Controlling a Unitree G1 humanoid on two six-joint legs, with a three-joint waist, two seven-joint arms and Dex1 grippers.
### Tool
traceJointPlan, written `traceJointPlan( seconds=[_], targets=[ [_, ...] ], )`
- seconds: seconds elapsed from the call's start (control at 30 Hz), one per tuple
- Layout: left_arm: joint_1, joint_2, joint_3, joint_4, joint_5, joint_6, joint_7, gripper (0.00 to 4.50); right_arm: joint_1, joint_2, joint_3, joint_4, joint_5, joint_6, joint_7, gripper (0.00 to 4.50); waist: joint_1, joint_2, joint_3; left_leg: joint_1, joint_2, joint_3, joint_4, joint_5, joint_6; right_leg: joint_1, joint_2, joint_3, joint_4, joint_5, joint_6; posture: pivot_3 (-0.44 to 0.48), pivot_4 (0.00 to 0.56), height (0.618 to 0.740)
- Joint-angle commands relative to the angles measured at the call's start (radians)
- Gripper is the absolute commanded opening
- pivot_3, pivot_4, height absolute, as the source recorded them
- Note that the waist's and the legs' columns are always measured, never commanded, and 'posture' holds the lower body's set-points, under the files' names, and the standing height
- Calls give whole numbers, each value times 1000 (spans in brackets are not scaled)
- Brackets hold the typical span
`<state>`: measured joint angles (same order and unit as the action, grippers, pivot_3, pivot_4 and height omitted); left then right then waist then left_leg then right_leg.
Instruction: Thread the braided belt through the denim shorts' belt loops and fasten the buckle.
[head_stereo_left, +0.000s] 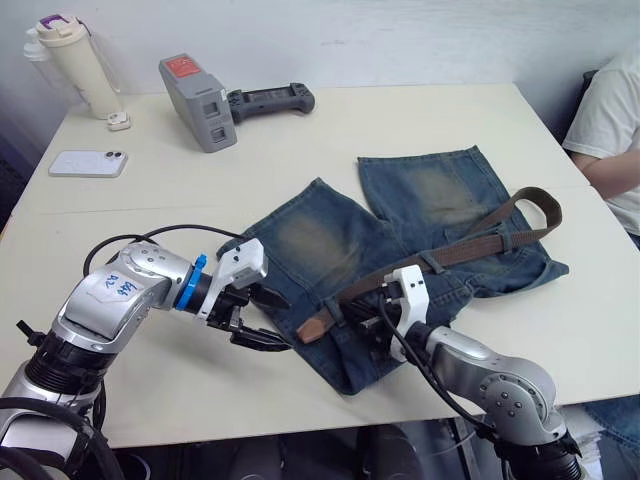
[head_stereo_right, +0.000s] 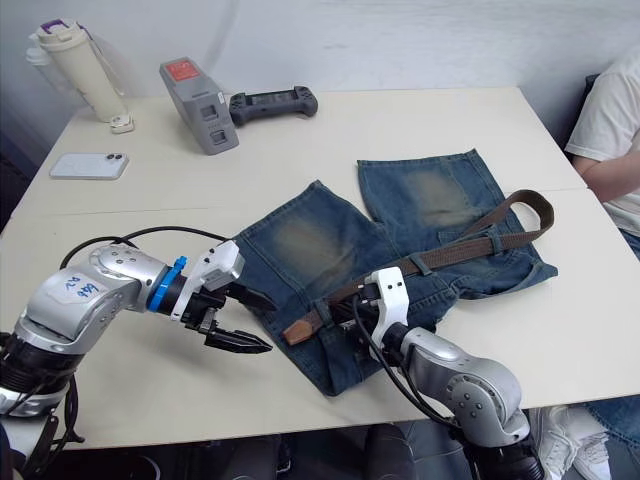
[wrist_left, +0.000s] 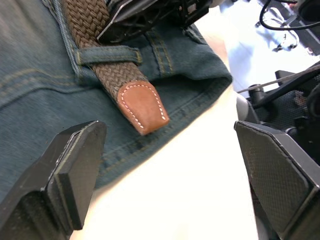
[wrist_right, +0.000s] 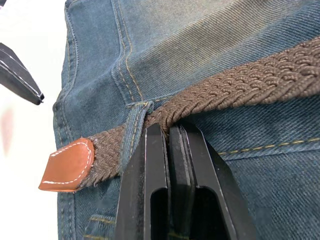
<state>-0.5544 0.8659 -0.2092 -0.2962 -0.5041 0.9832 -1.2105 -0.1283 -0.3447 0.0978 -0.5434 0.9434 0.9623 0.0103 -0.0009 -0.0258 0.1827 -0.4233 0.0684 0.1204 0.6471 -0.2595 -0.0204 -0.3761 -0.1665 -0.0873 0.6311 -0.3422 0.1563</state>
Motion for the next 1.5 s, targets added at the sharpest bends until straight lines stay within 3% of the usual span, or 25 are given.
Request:
traceJointPlan(
  seconds=[0.03, 0.2, 0.37, 0.53, 0.63, 0.73, 0.77, 1.2, 1.5],
  targets=[
    [-9, 10, 9, -17, -27, 29, 6, 4500, 15, -4, -31, -59, 48, 26, 19, 754, 0, 0, 0, 0, 0, 0, 0, 0, 0, 0, 0, 0, 0, 0, 0, 0, 150, 740],
    [-30, 2, -18, 12, -22, 90, 36, 4500, 47, -126, -166, -201, 177, 72, 27, 2558, 5, 0, 0, 0, 0, 0, 0, 0, 0, 0, 0, 0, 0, 0, 0, 0, 150, 740],
    [-62, -41, -17, 36, -49, 178, 76, 4500, 42, -384, -173, -309, 120, 134, 97, 2558, 13, 0, 0, 0, 0, 0, 1, 0, 0, 1, 0, 0, 0, 0, 0, 0, 150, 740],
    [-87, -77, -36, 49, -65, 254, 114, 4500, 19, -497, -129, -324, -16, 108, 123, 2558, 20, 0, 0, 0, 0, 0, 1, 0, 0, 0, 0, 0, 0, 0, 0, 0, 150, 740],
    [-107, -98, -37, 57, -83, 306, 138, 4500, 20, -507, -112, -317, -72, 87, 152, 1742, 25, 0, 0, 0, 0, 0, 1, 0, 0, 0, 0, 0, -1, 0, 0, 0, 150, 740],
    [-117, -103, -48, 68, -84, 328, 154, 4500, 21, -500, -104, -313, -102, 76, 174, 206, 25, 0, 0, 0, 0, 0, 2, 0, 0, 1, 0, 0, 0, 0, 0, 0, 150, 740],
    [-119, -104, -51, 70, -85, 329, 157, 4500, 20, -497, -103, -311, -110, 74, 181, 68, 25, 0, 0, 0, 0, 0, 2, 0, 0, 1, 0, 0, 0, 0, 0, 0, 150, 740],
    [-179, -227, -99, 130, -67, 375, 284, 4500, 15, -485, -27, -292, -223, 114, 230, 68, 24, 0, 0, 0, 0, 0, 2, 0, 0, 1, 0, 0, 0, 0, 0, 0, 150, 740],
    [-168, -212, -167, 125, -60, 365, 299, 4500, 30, -439, 5, -281, -290, 116, 228, 68, 25, -1, 0, 0, 0, 0, 3, 0, 0, 1, 0, 0, 0, 0, 0, 0, 150, 740]
  ],
)
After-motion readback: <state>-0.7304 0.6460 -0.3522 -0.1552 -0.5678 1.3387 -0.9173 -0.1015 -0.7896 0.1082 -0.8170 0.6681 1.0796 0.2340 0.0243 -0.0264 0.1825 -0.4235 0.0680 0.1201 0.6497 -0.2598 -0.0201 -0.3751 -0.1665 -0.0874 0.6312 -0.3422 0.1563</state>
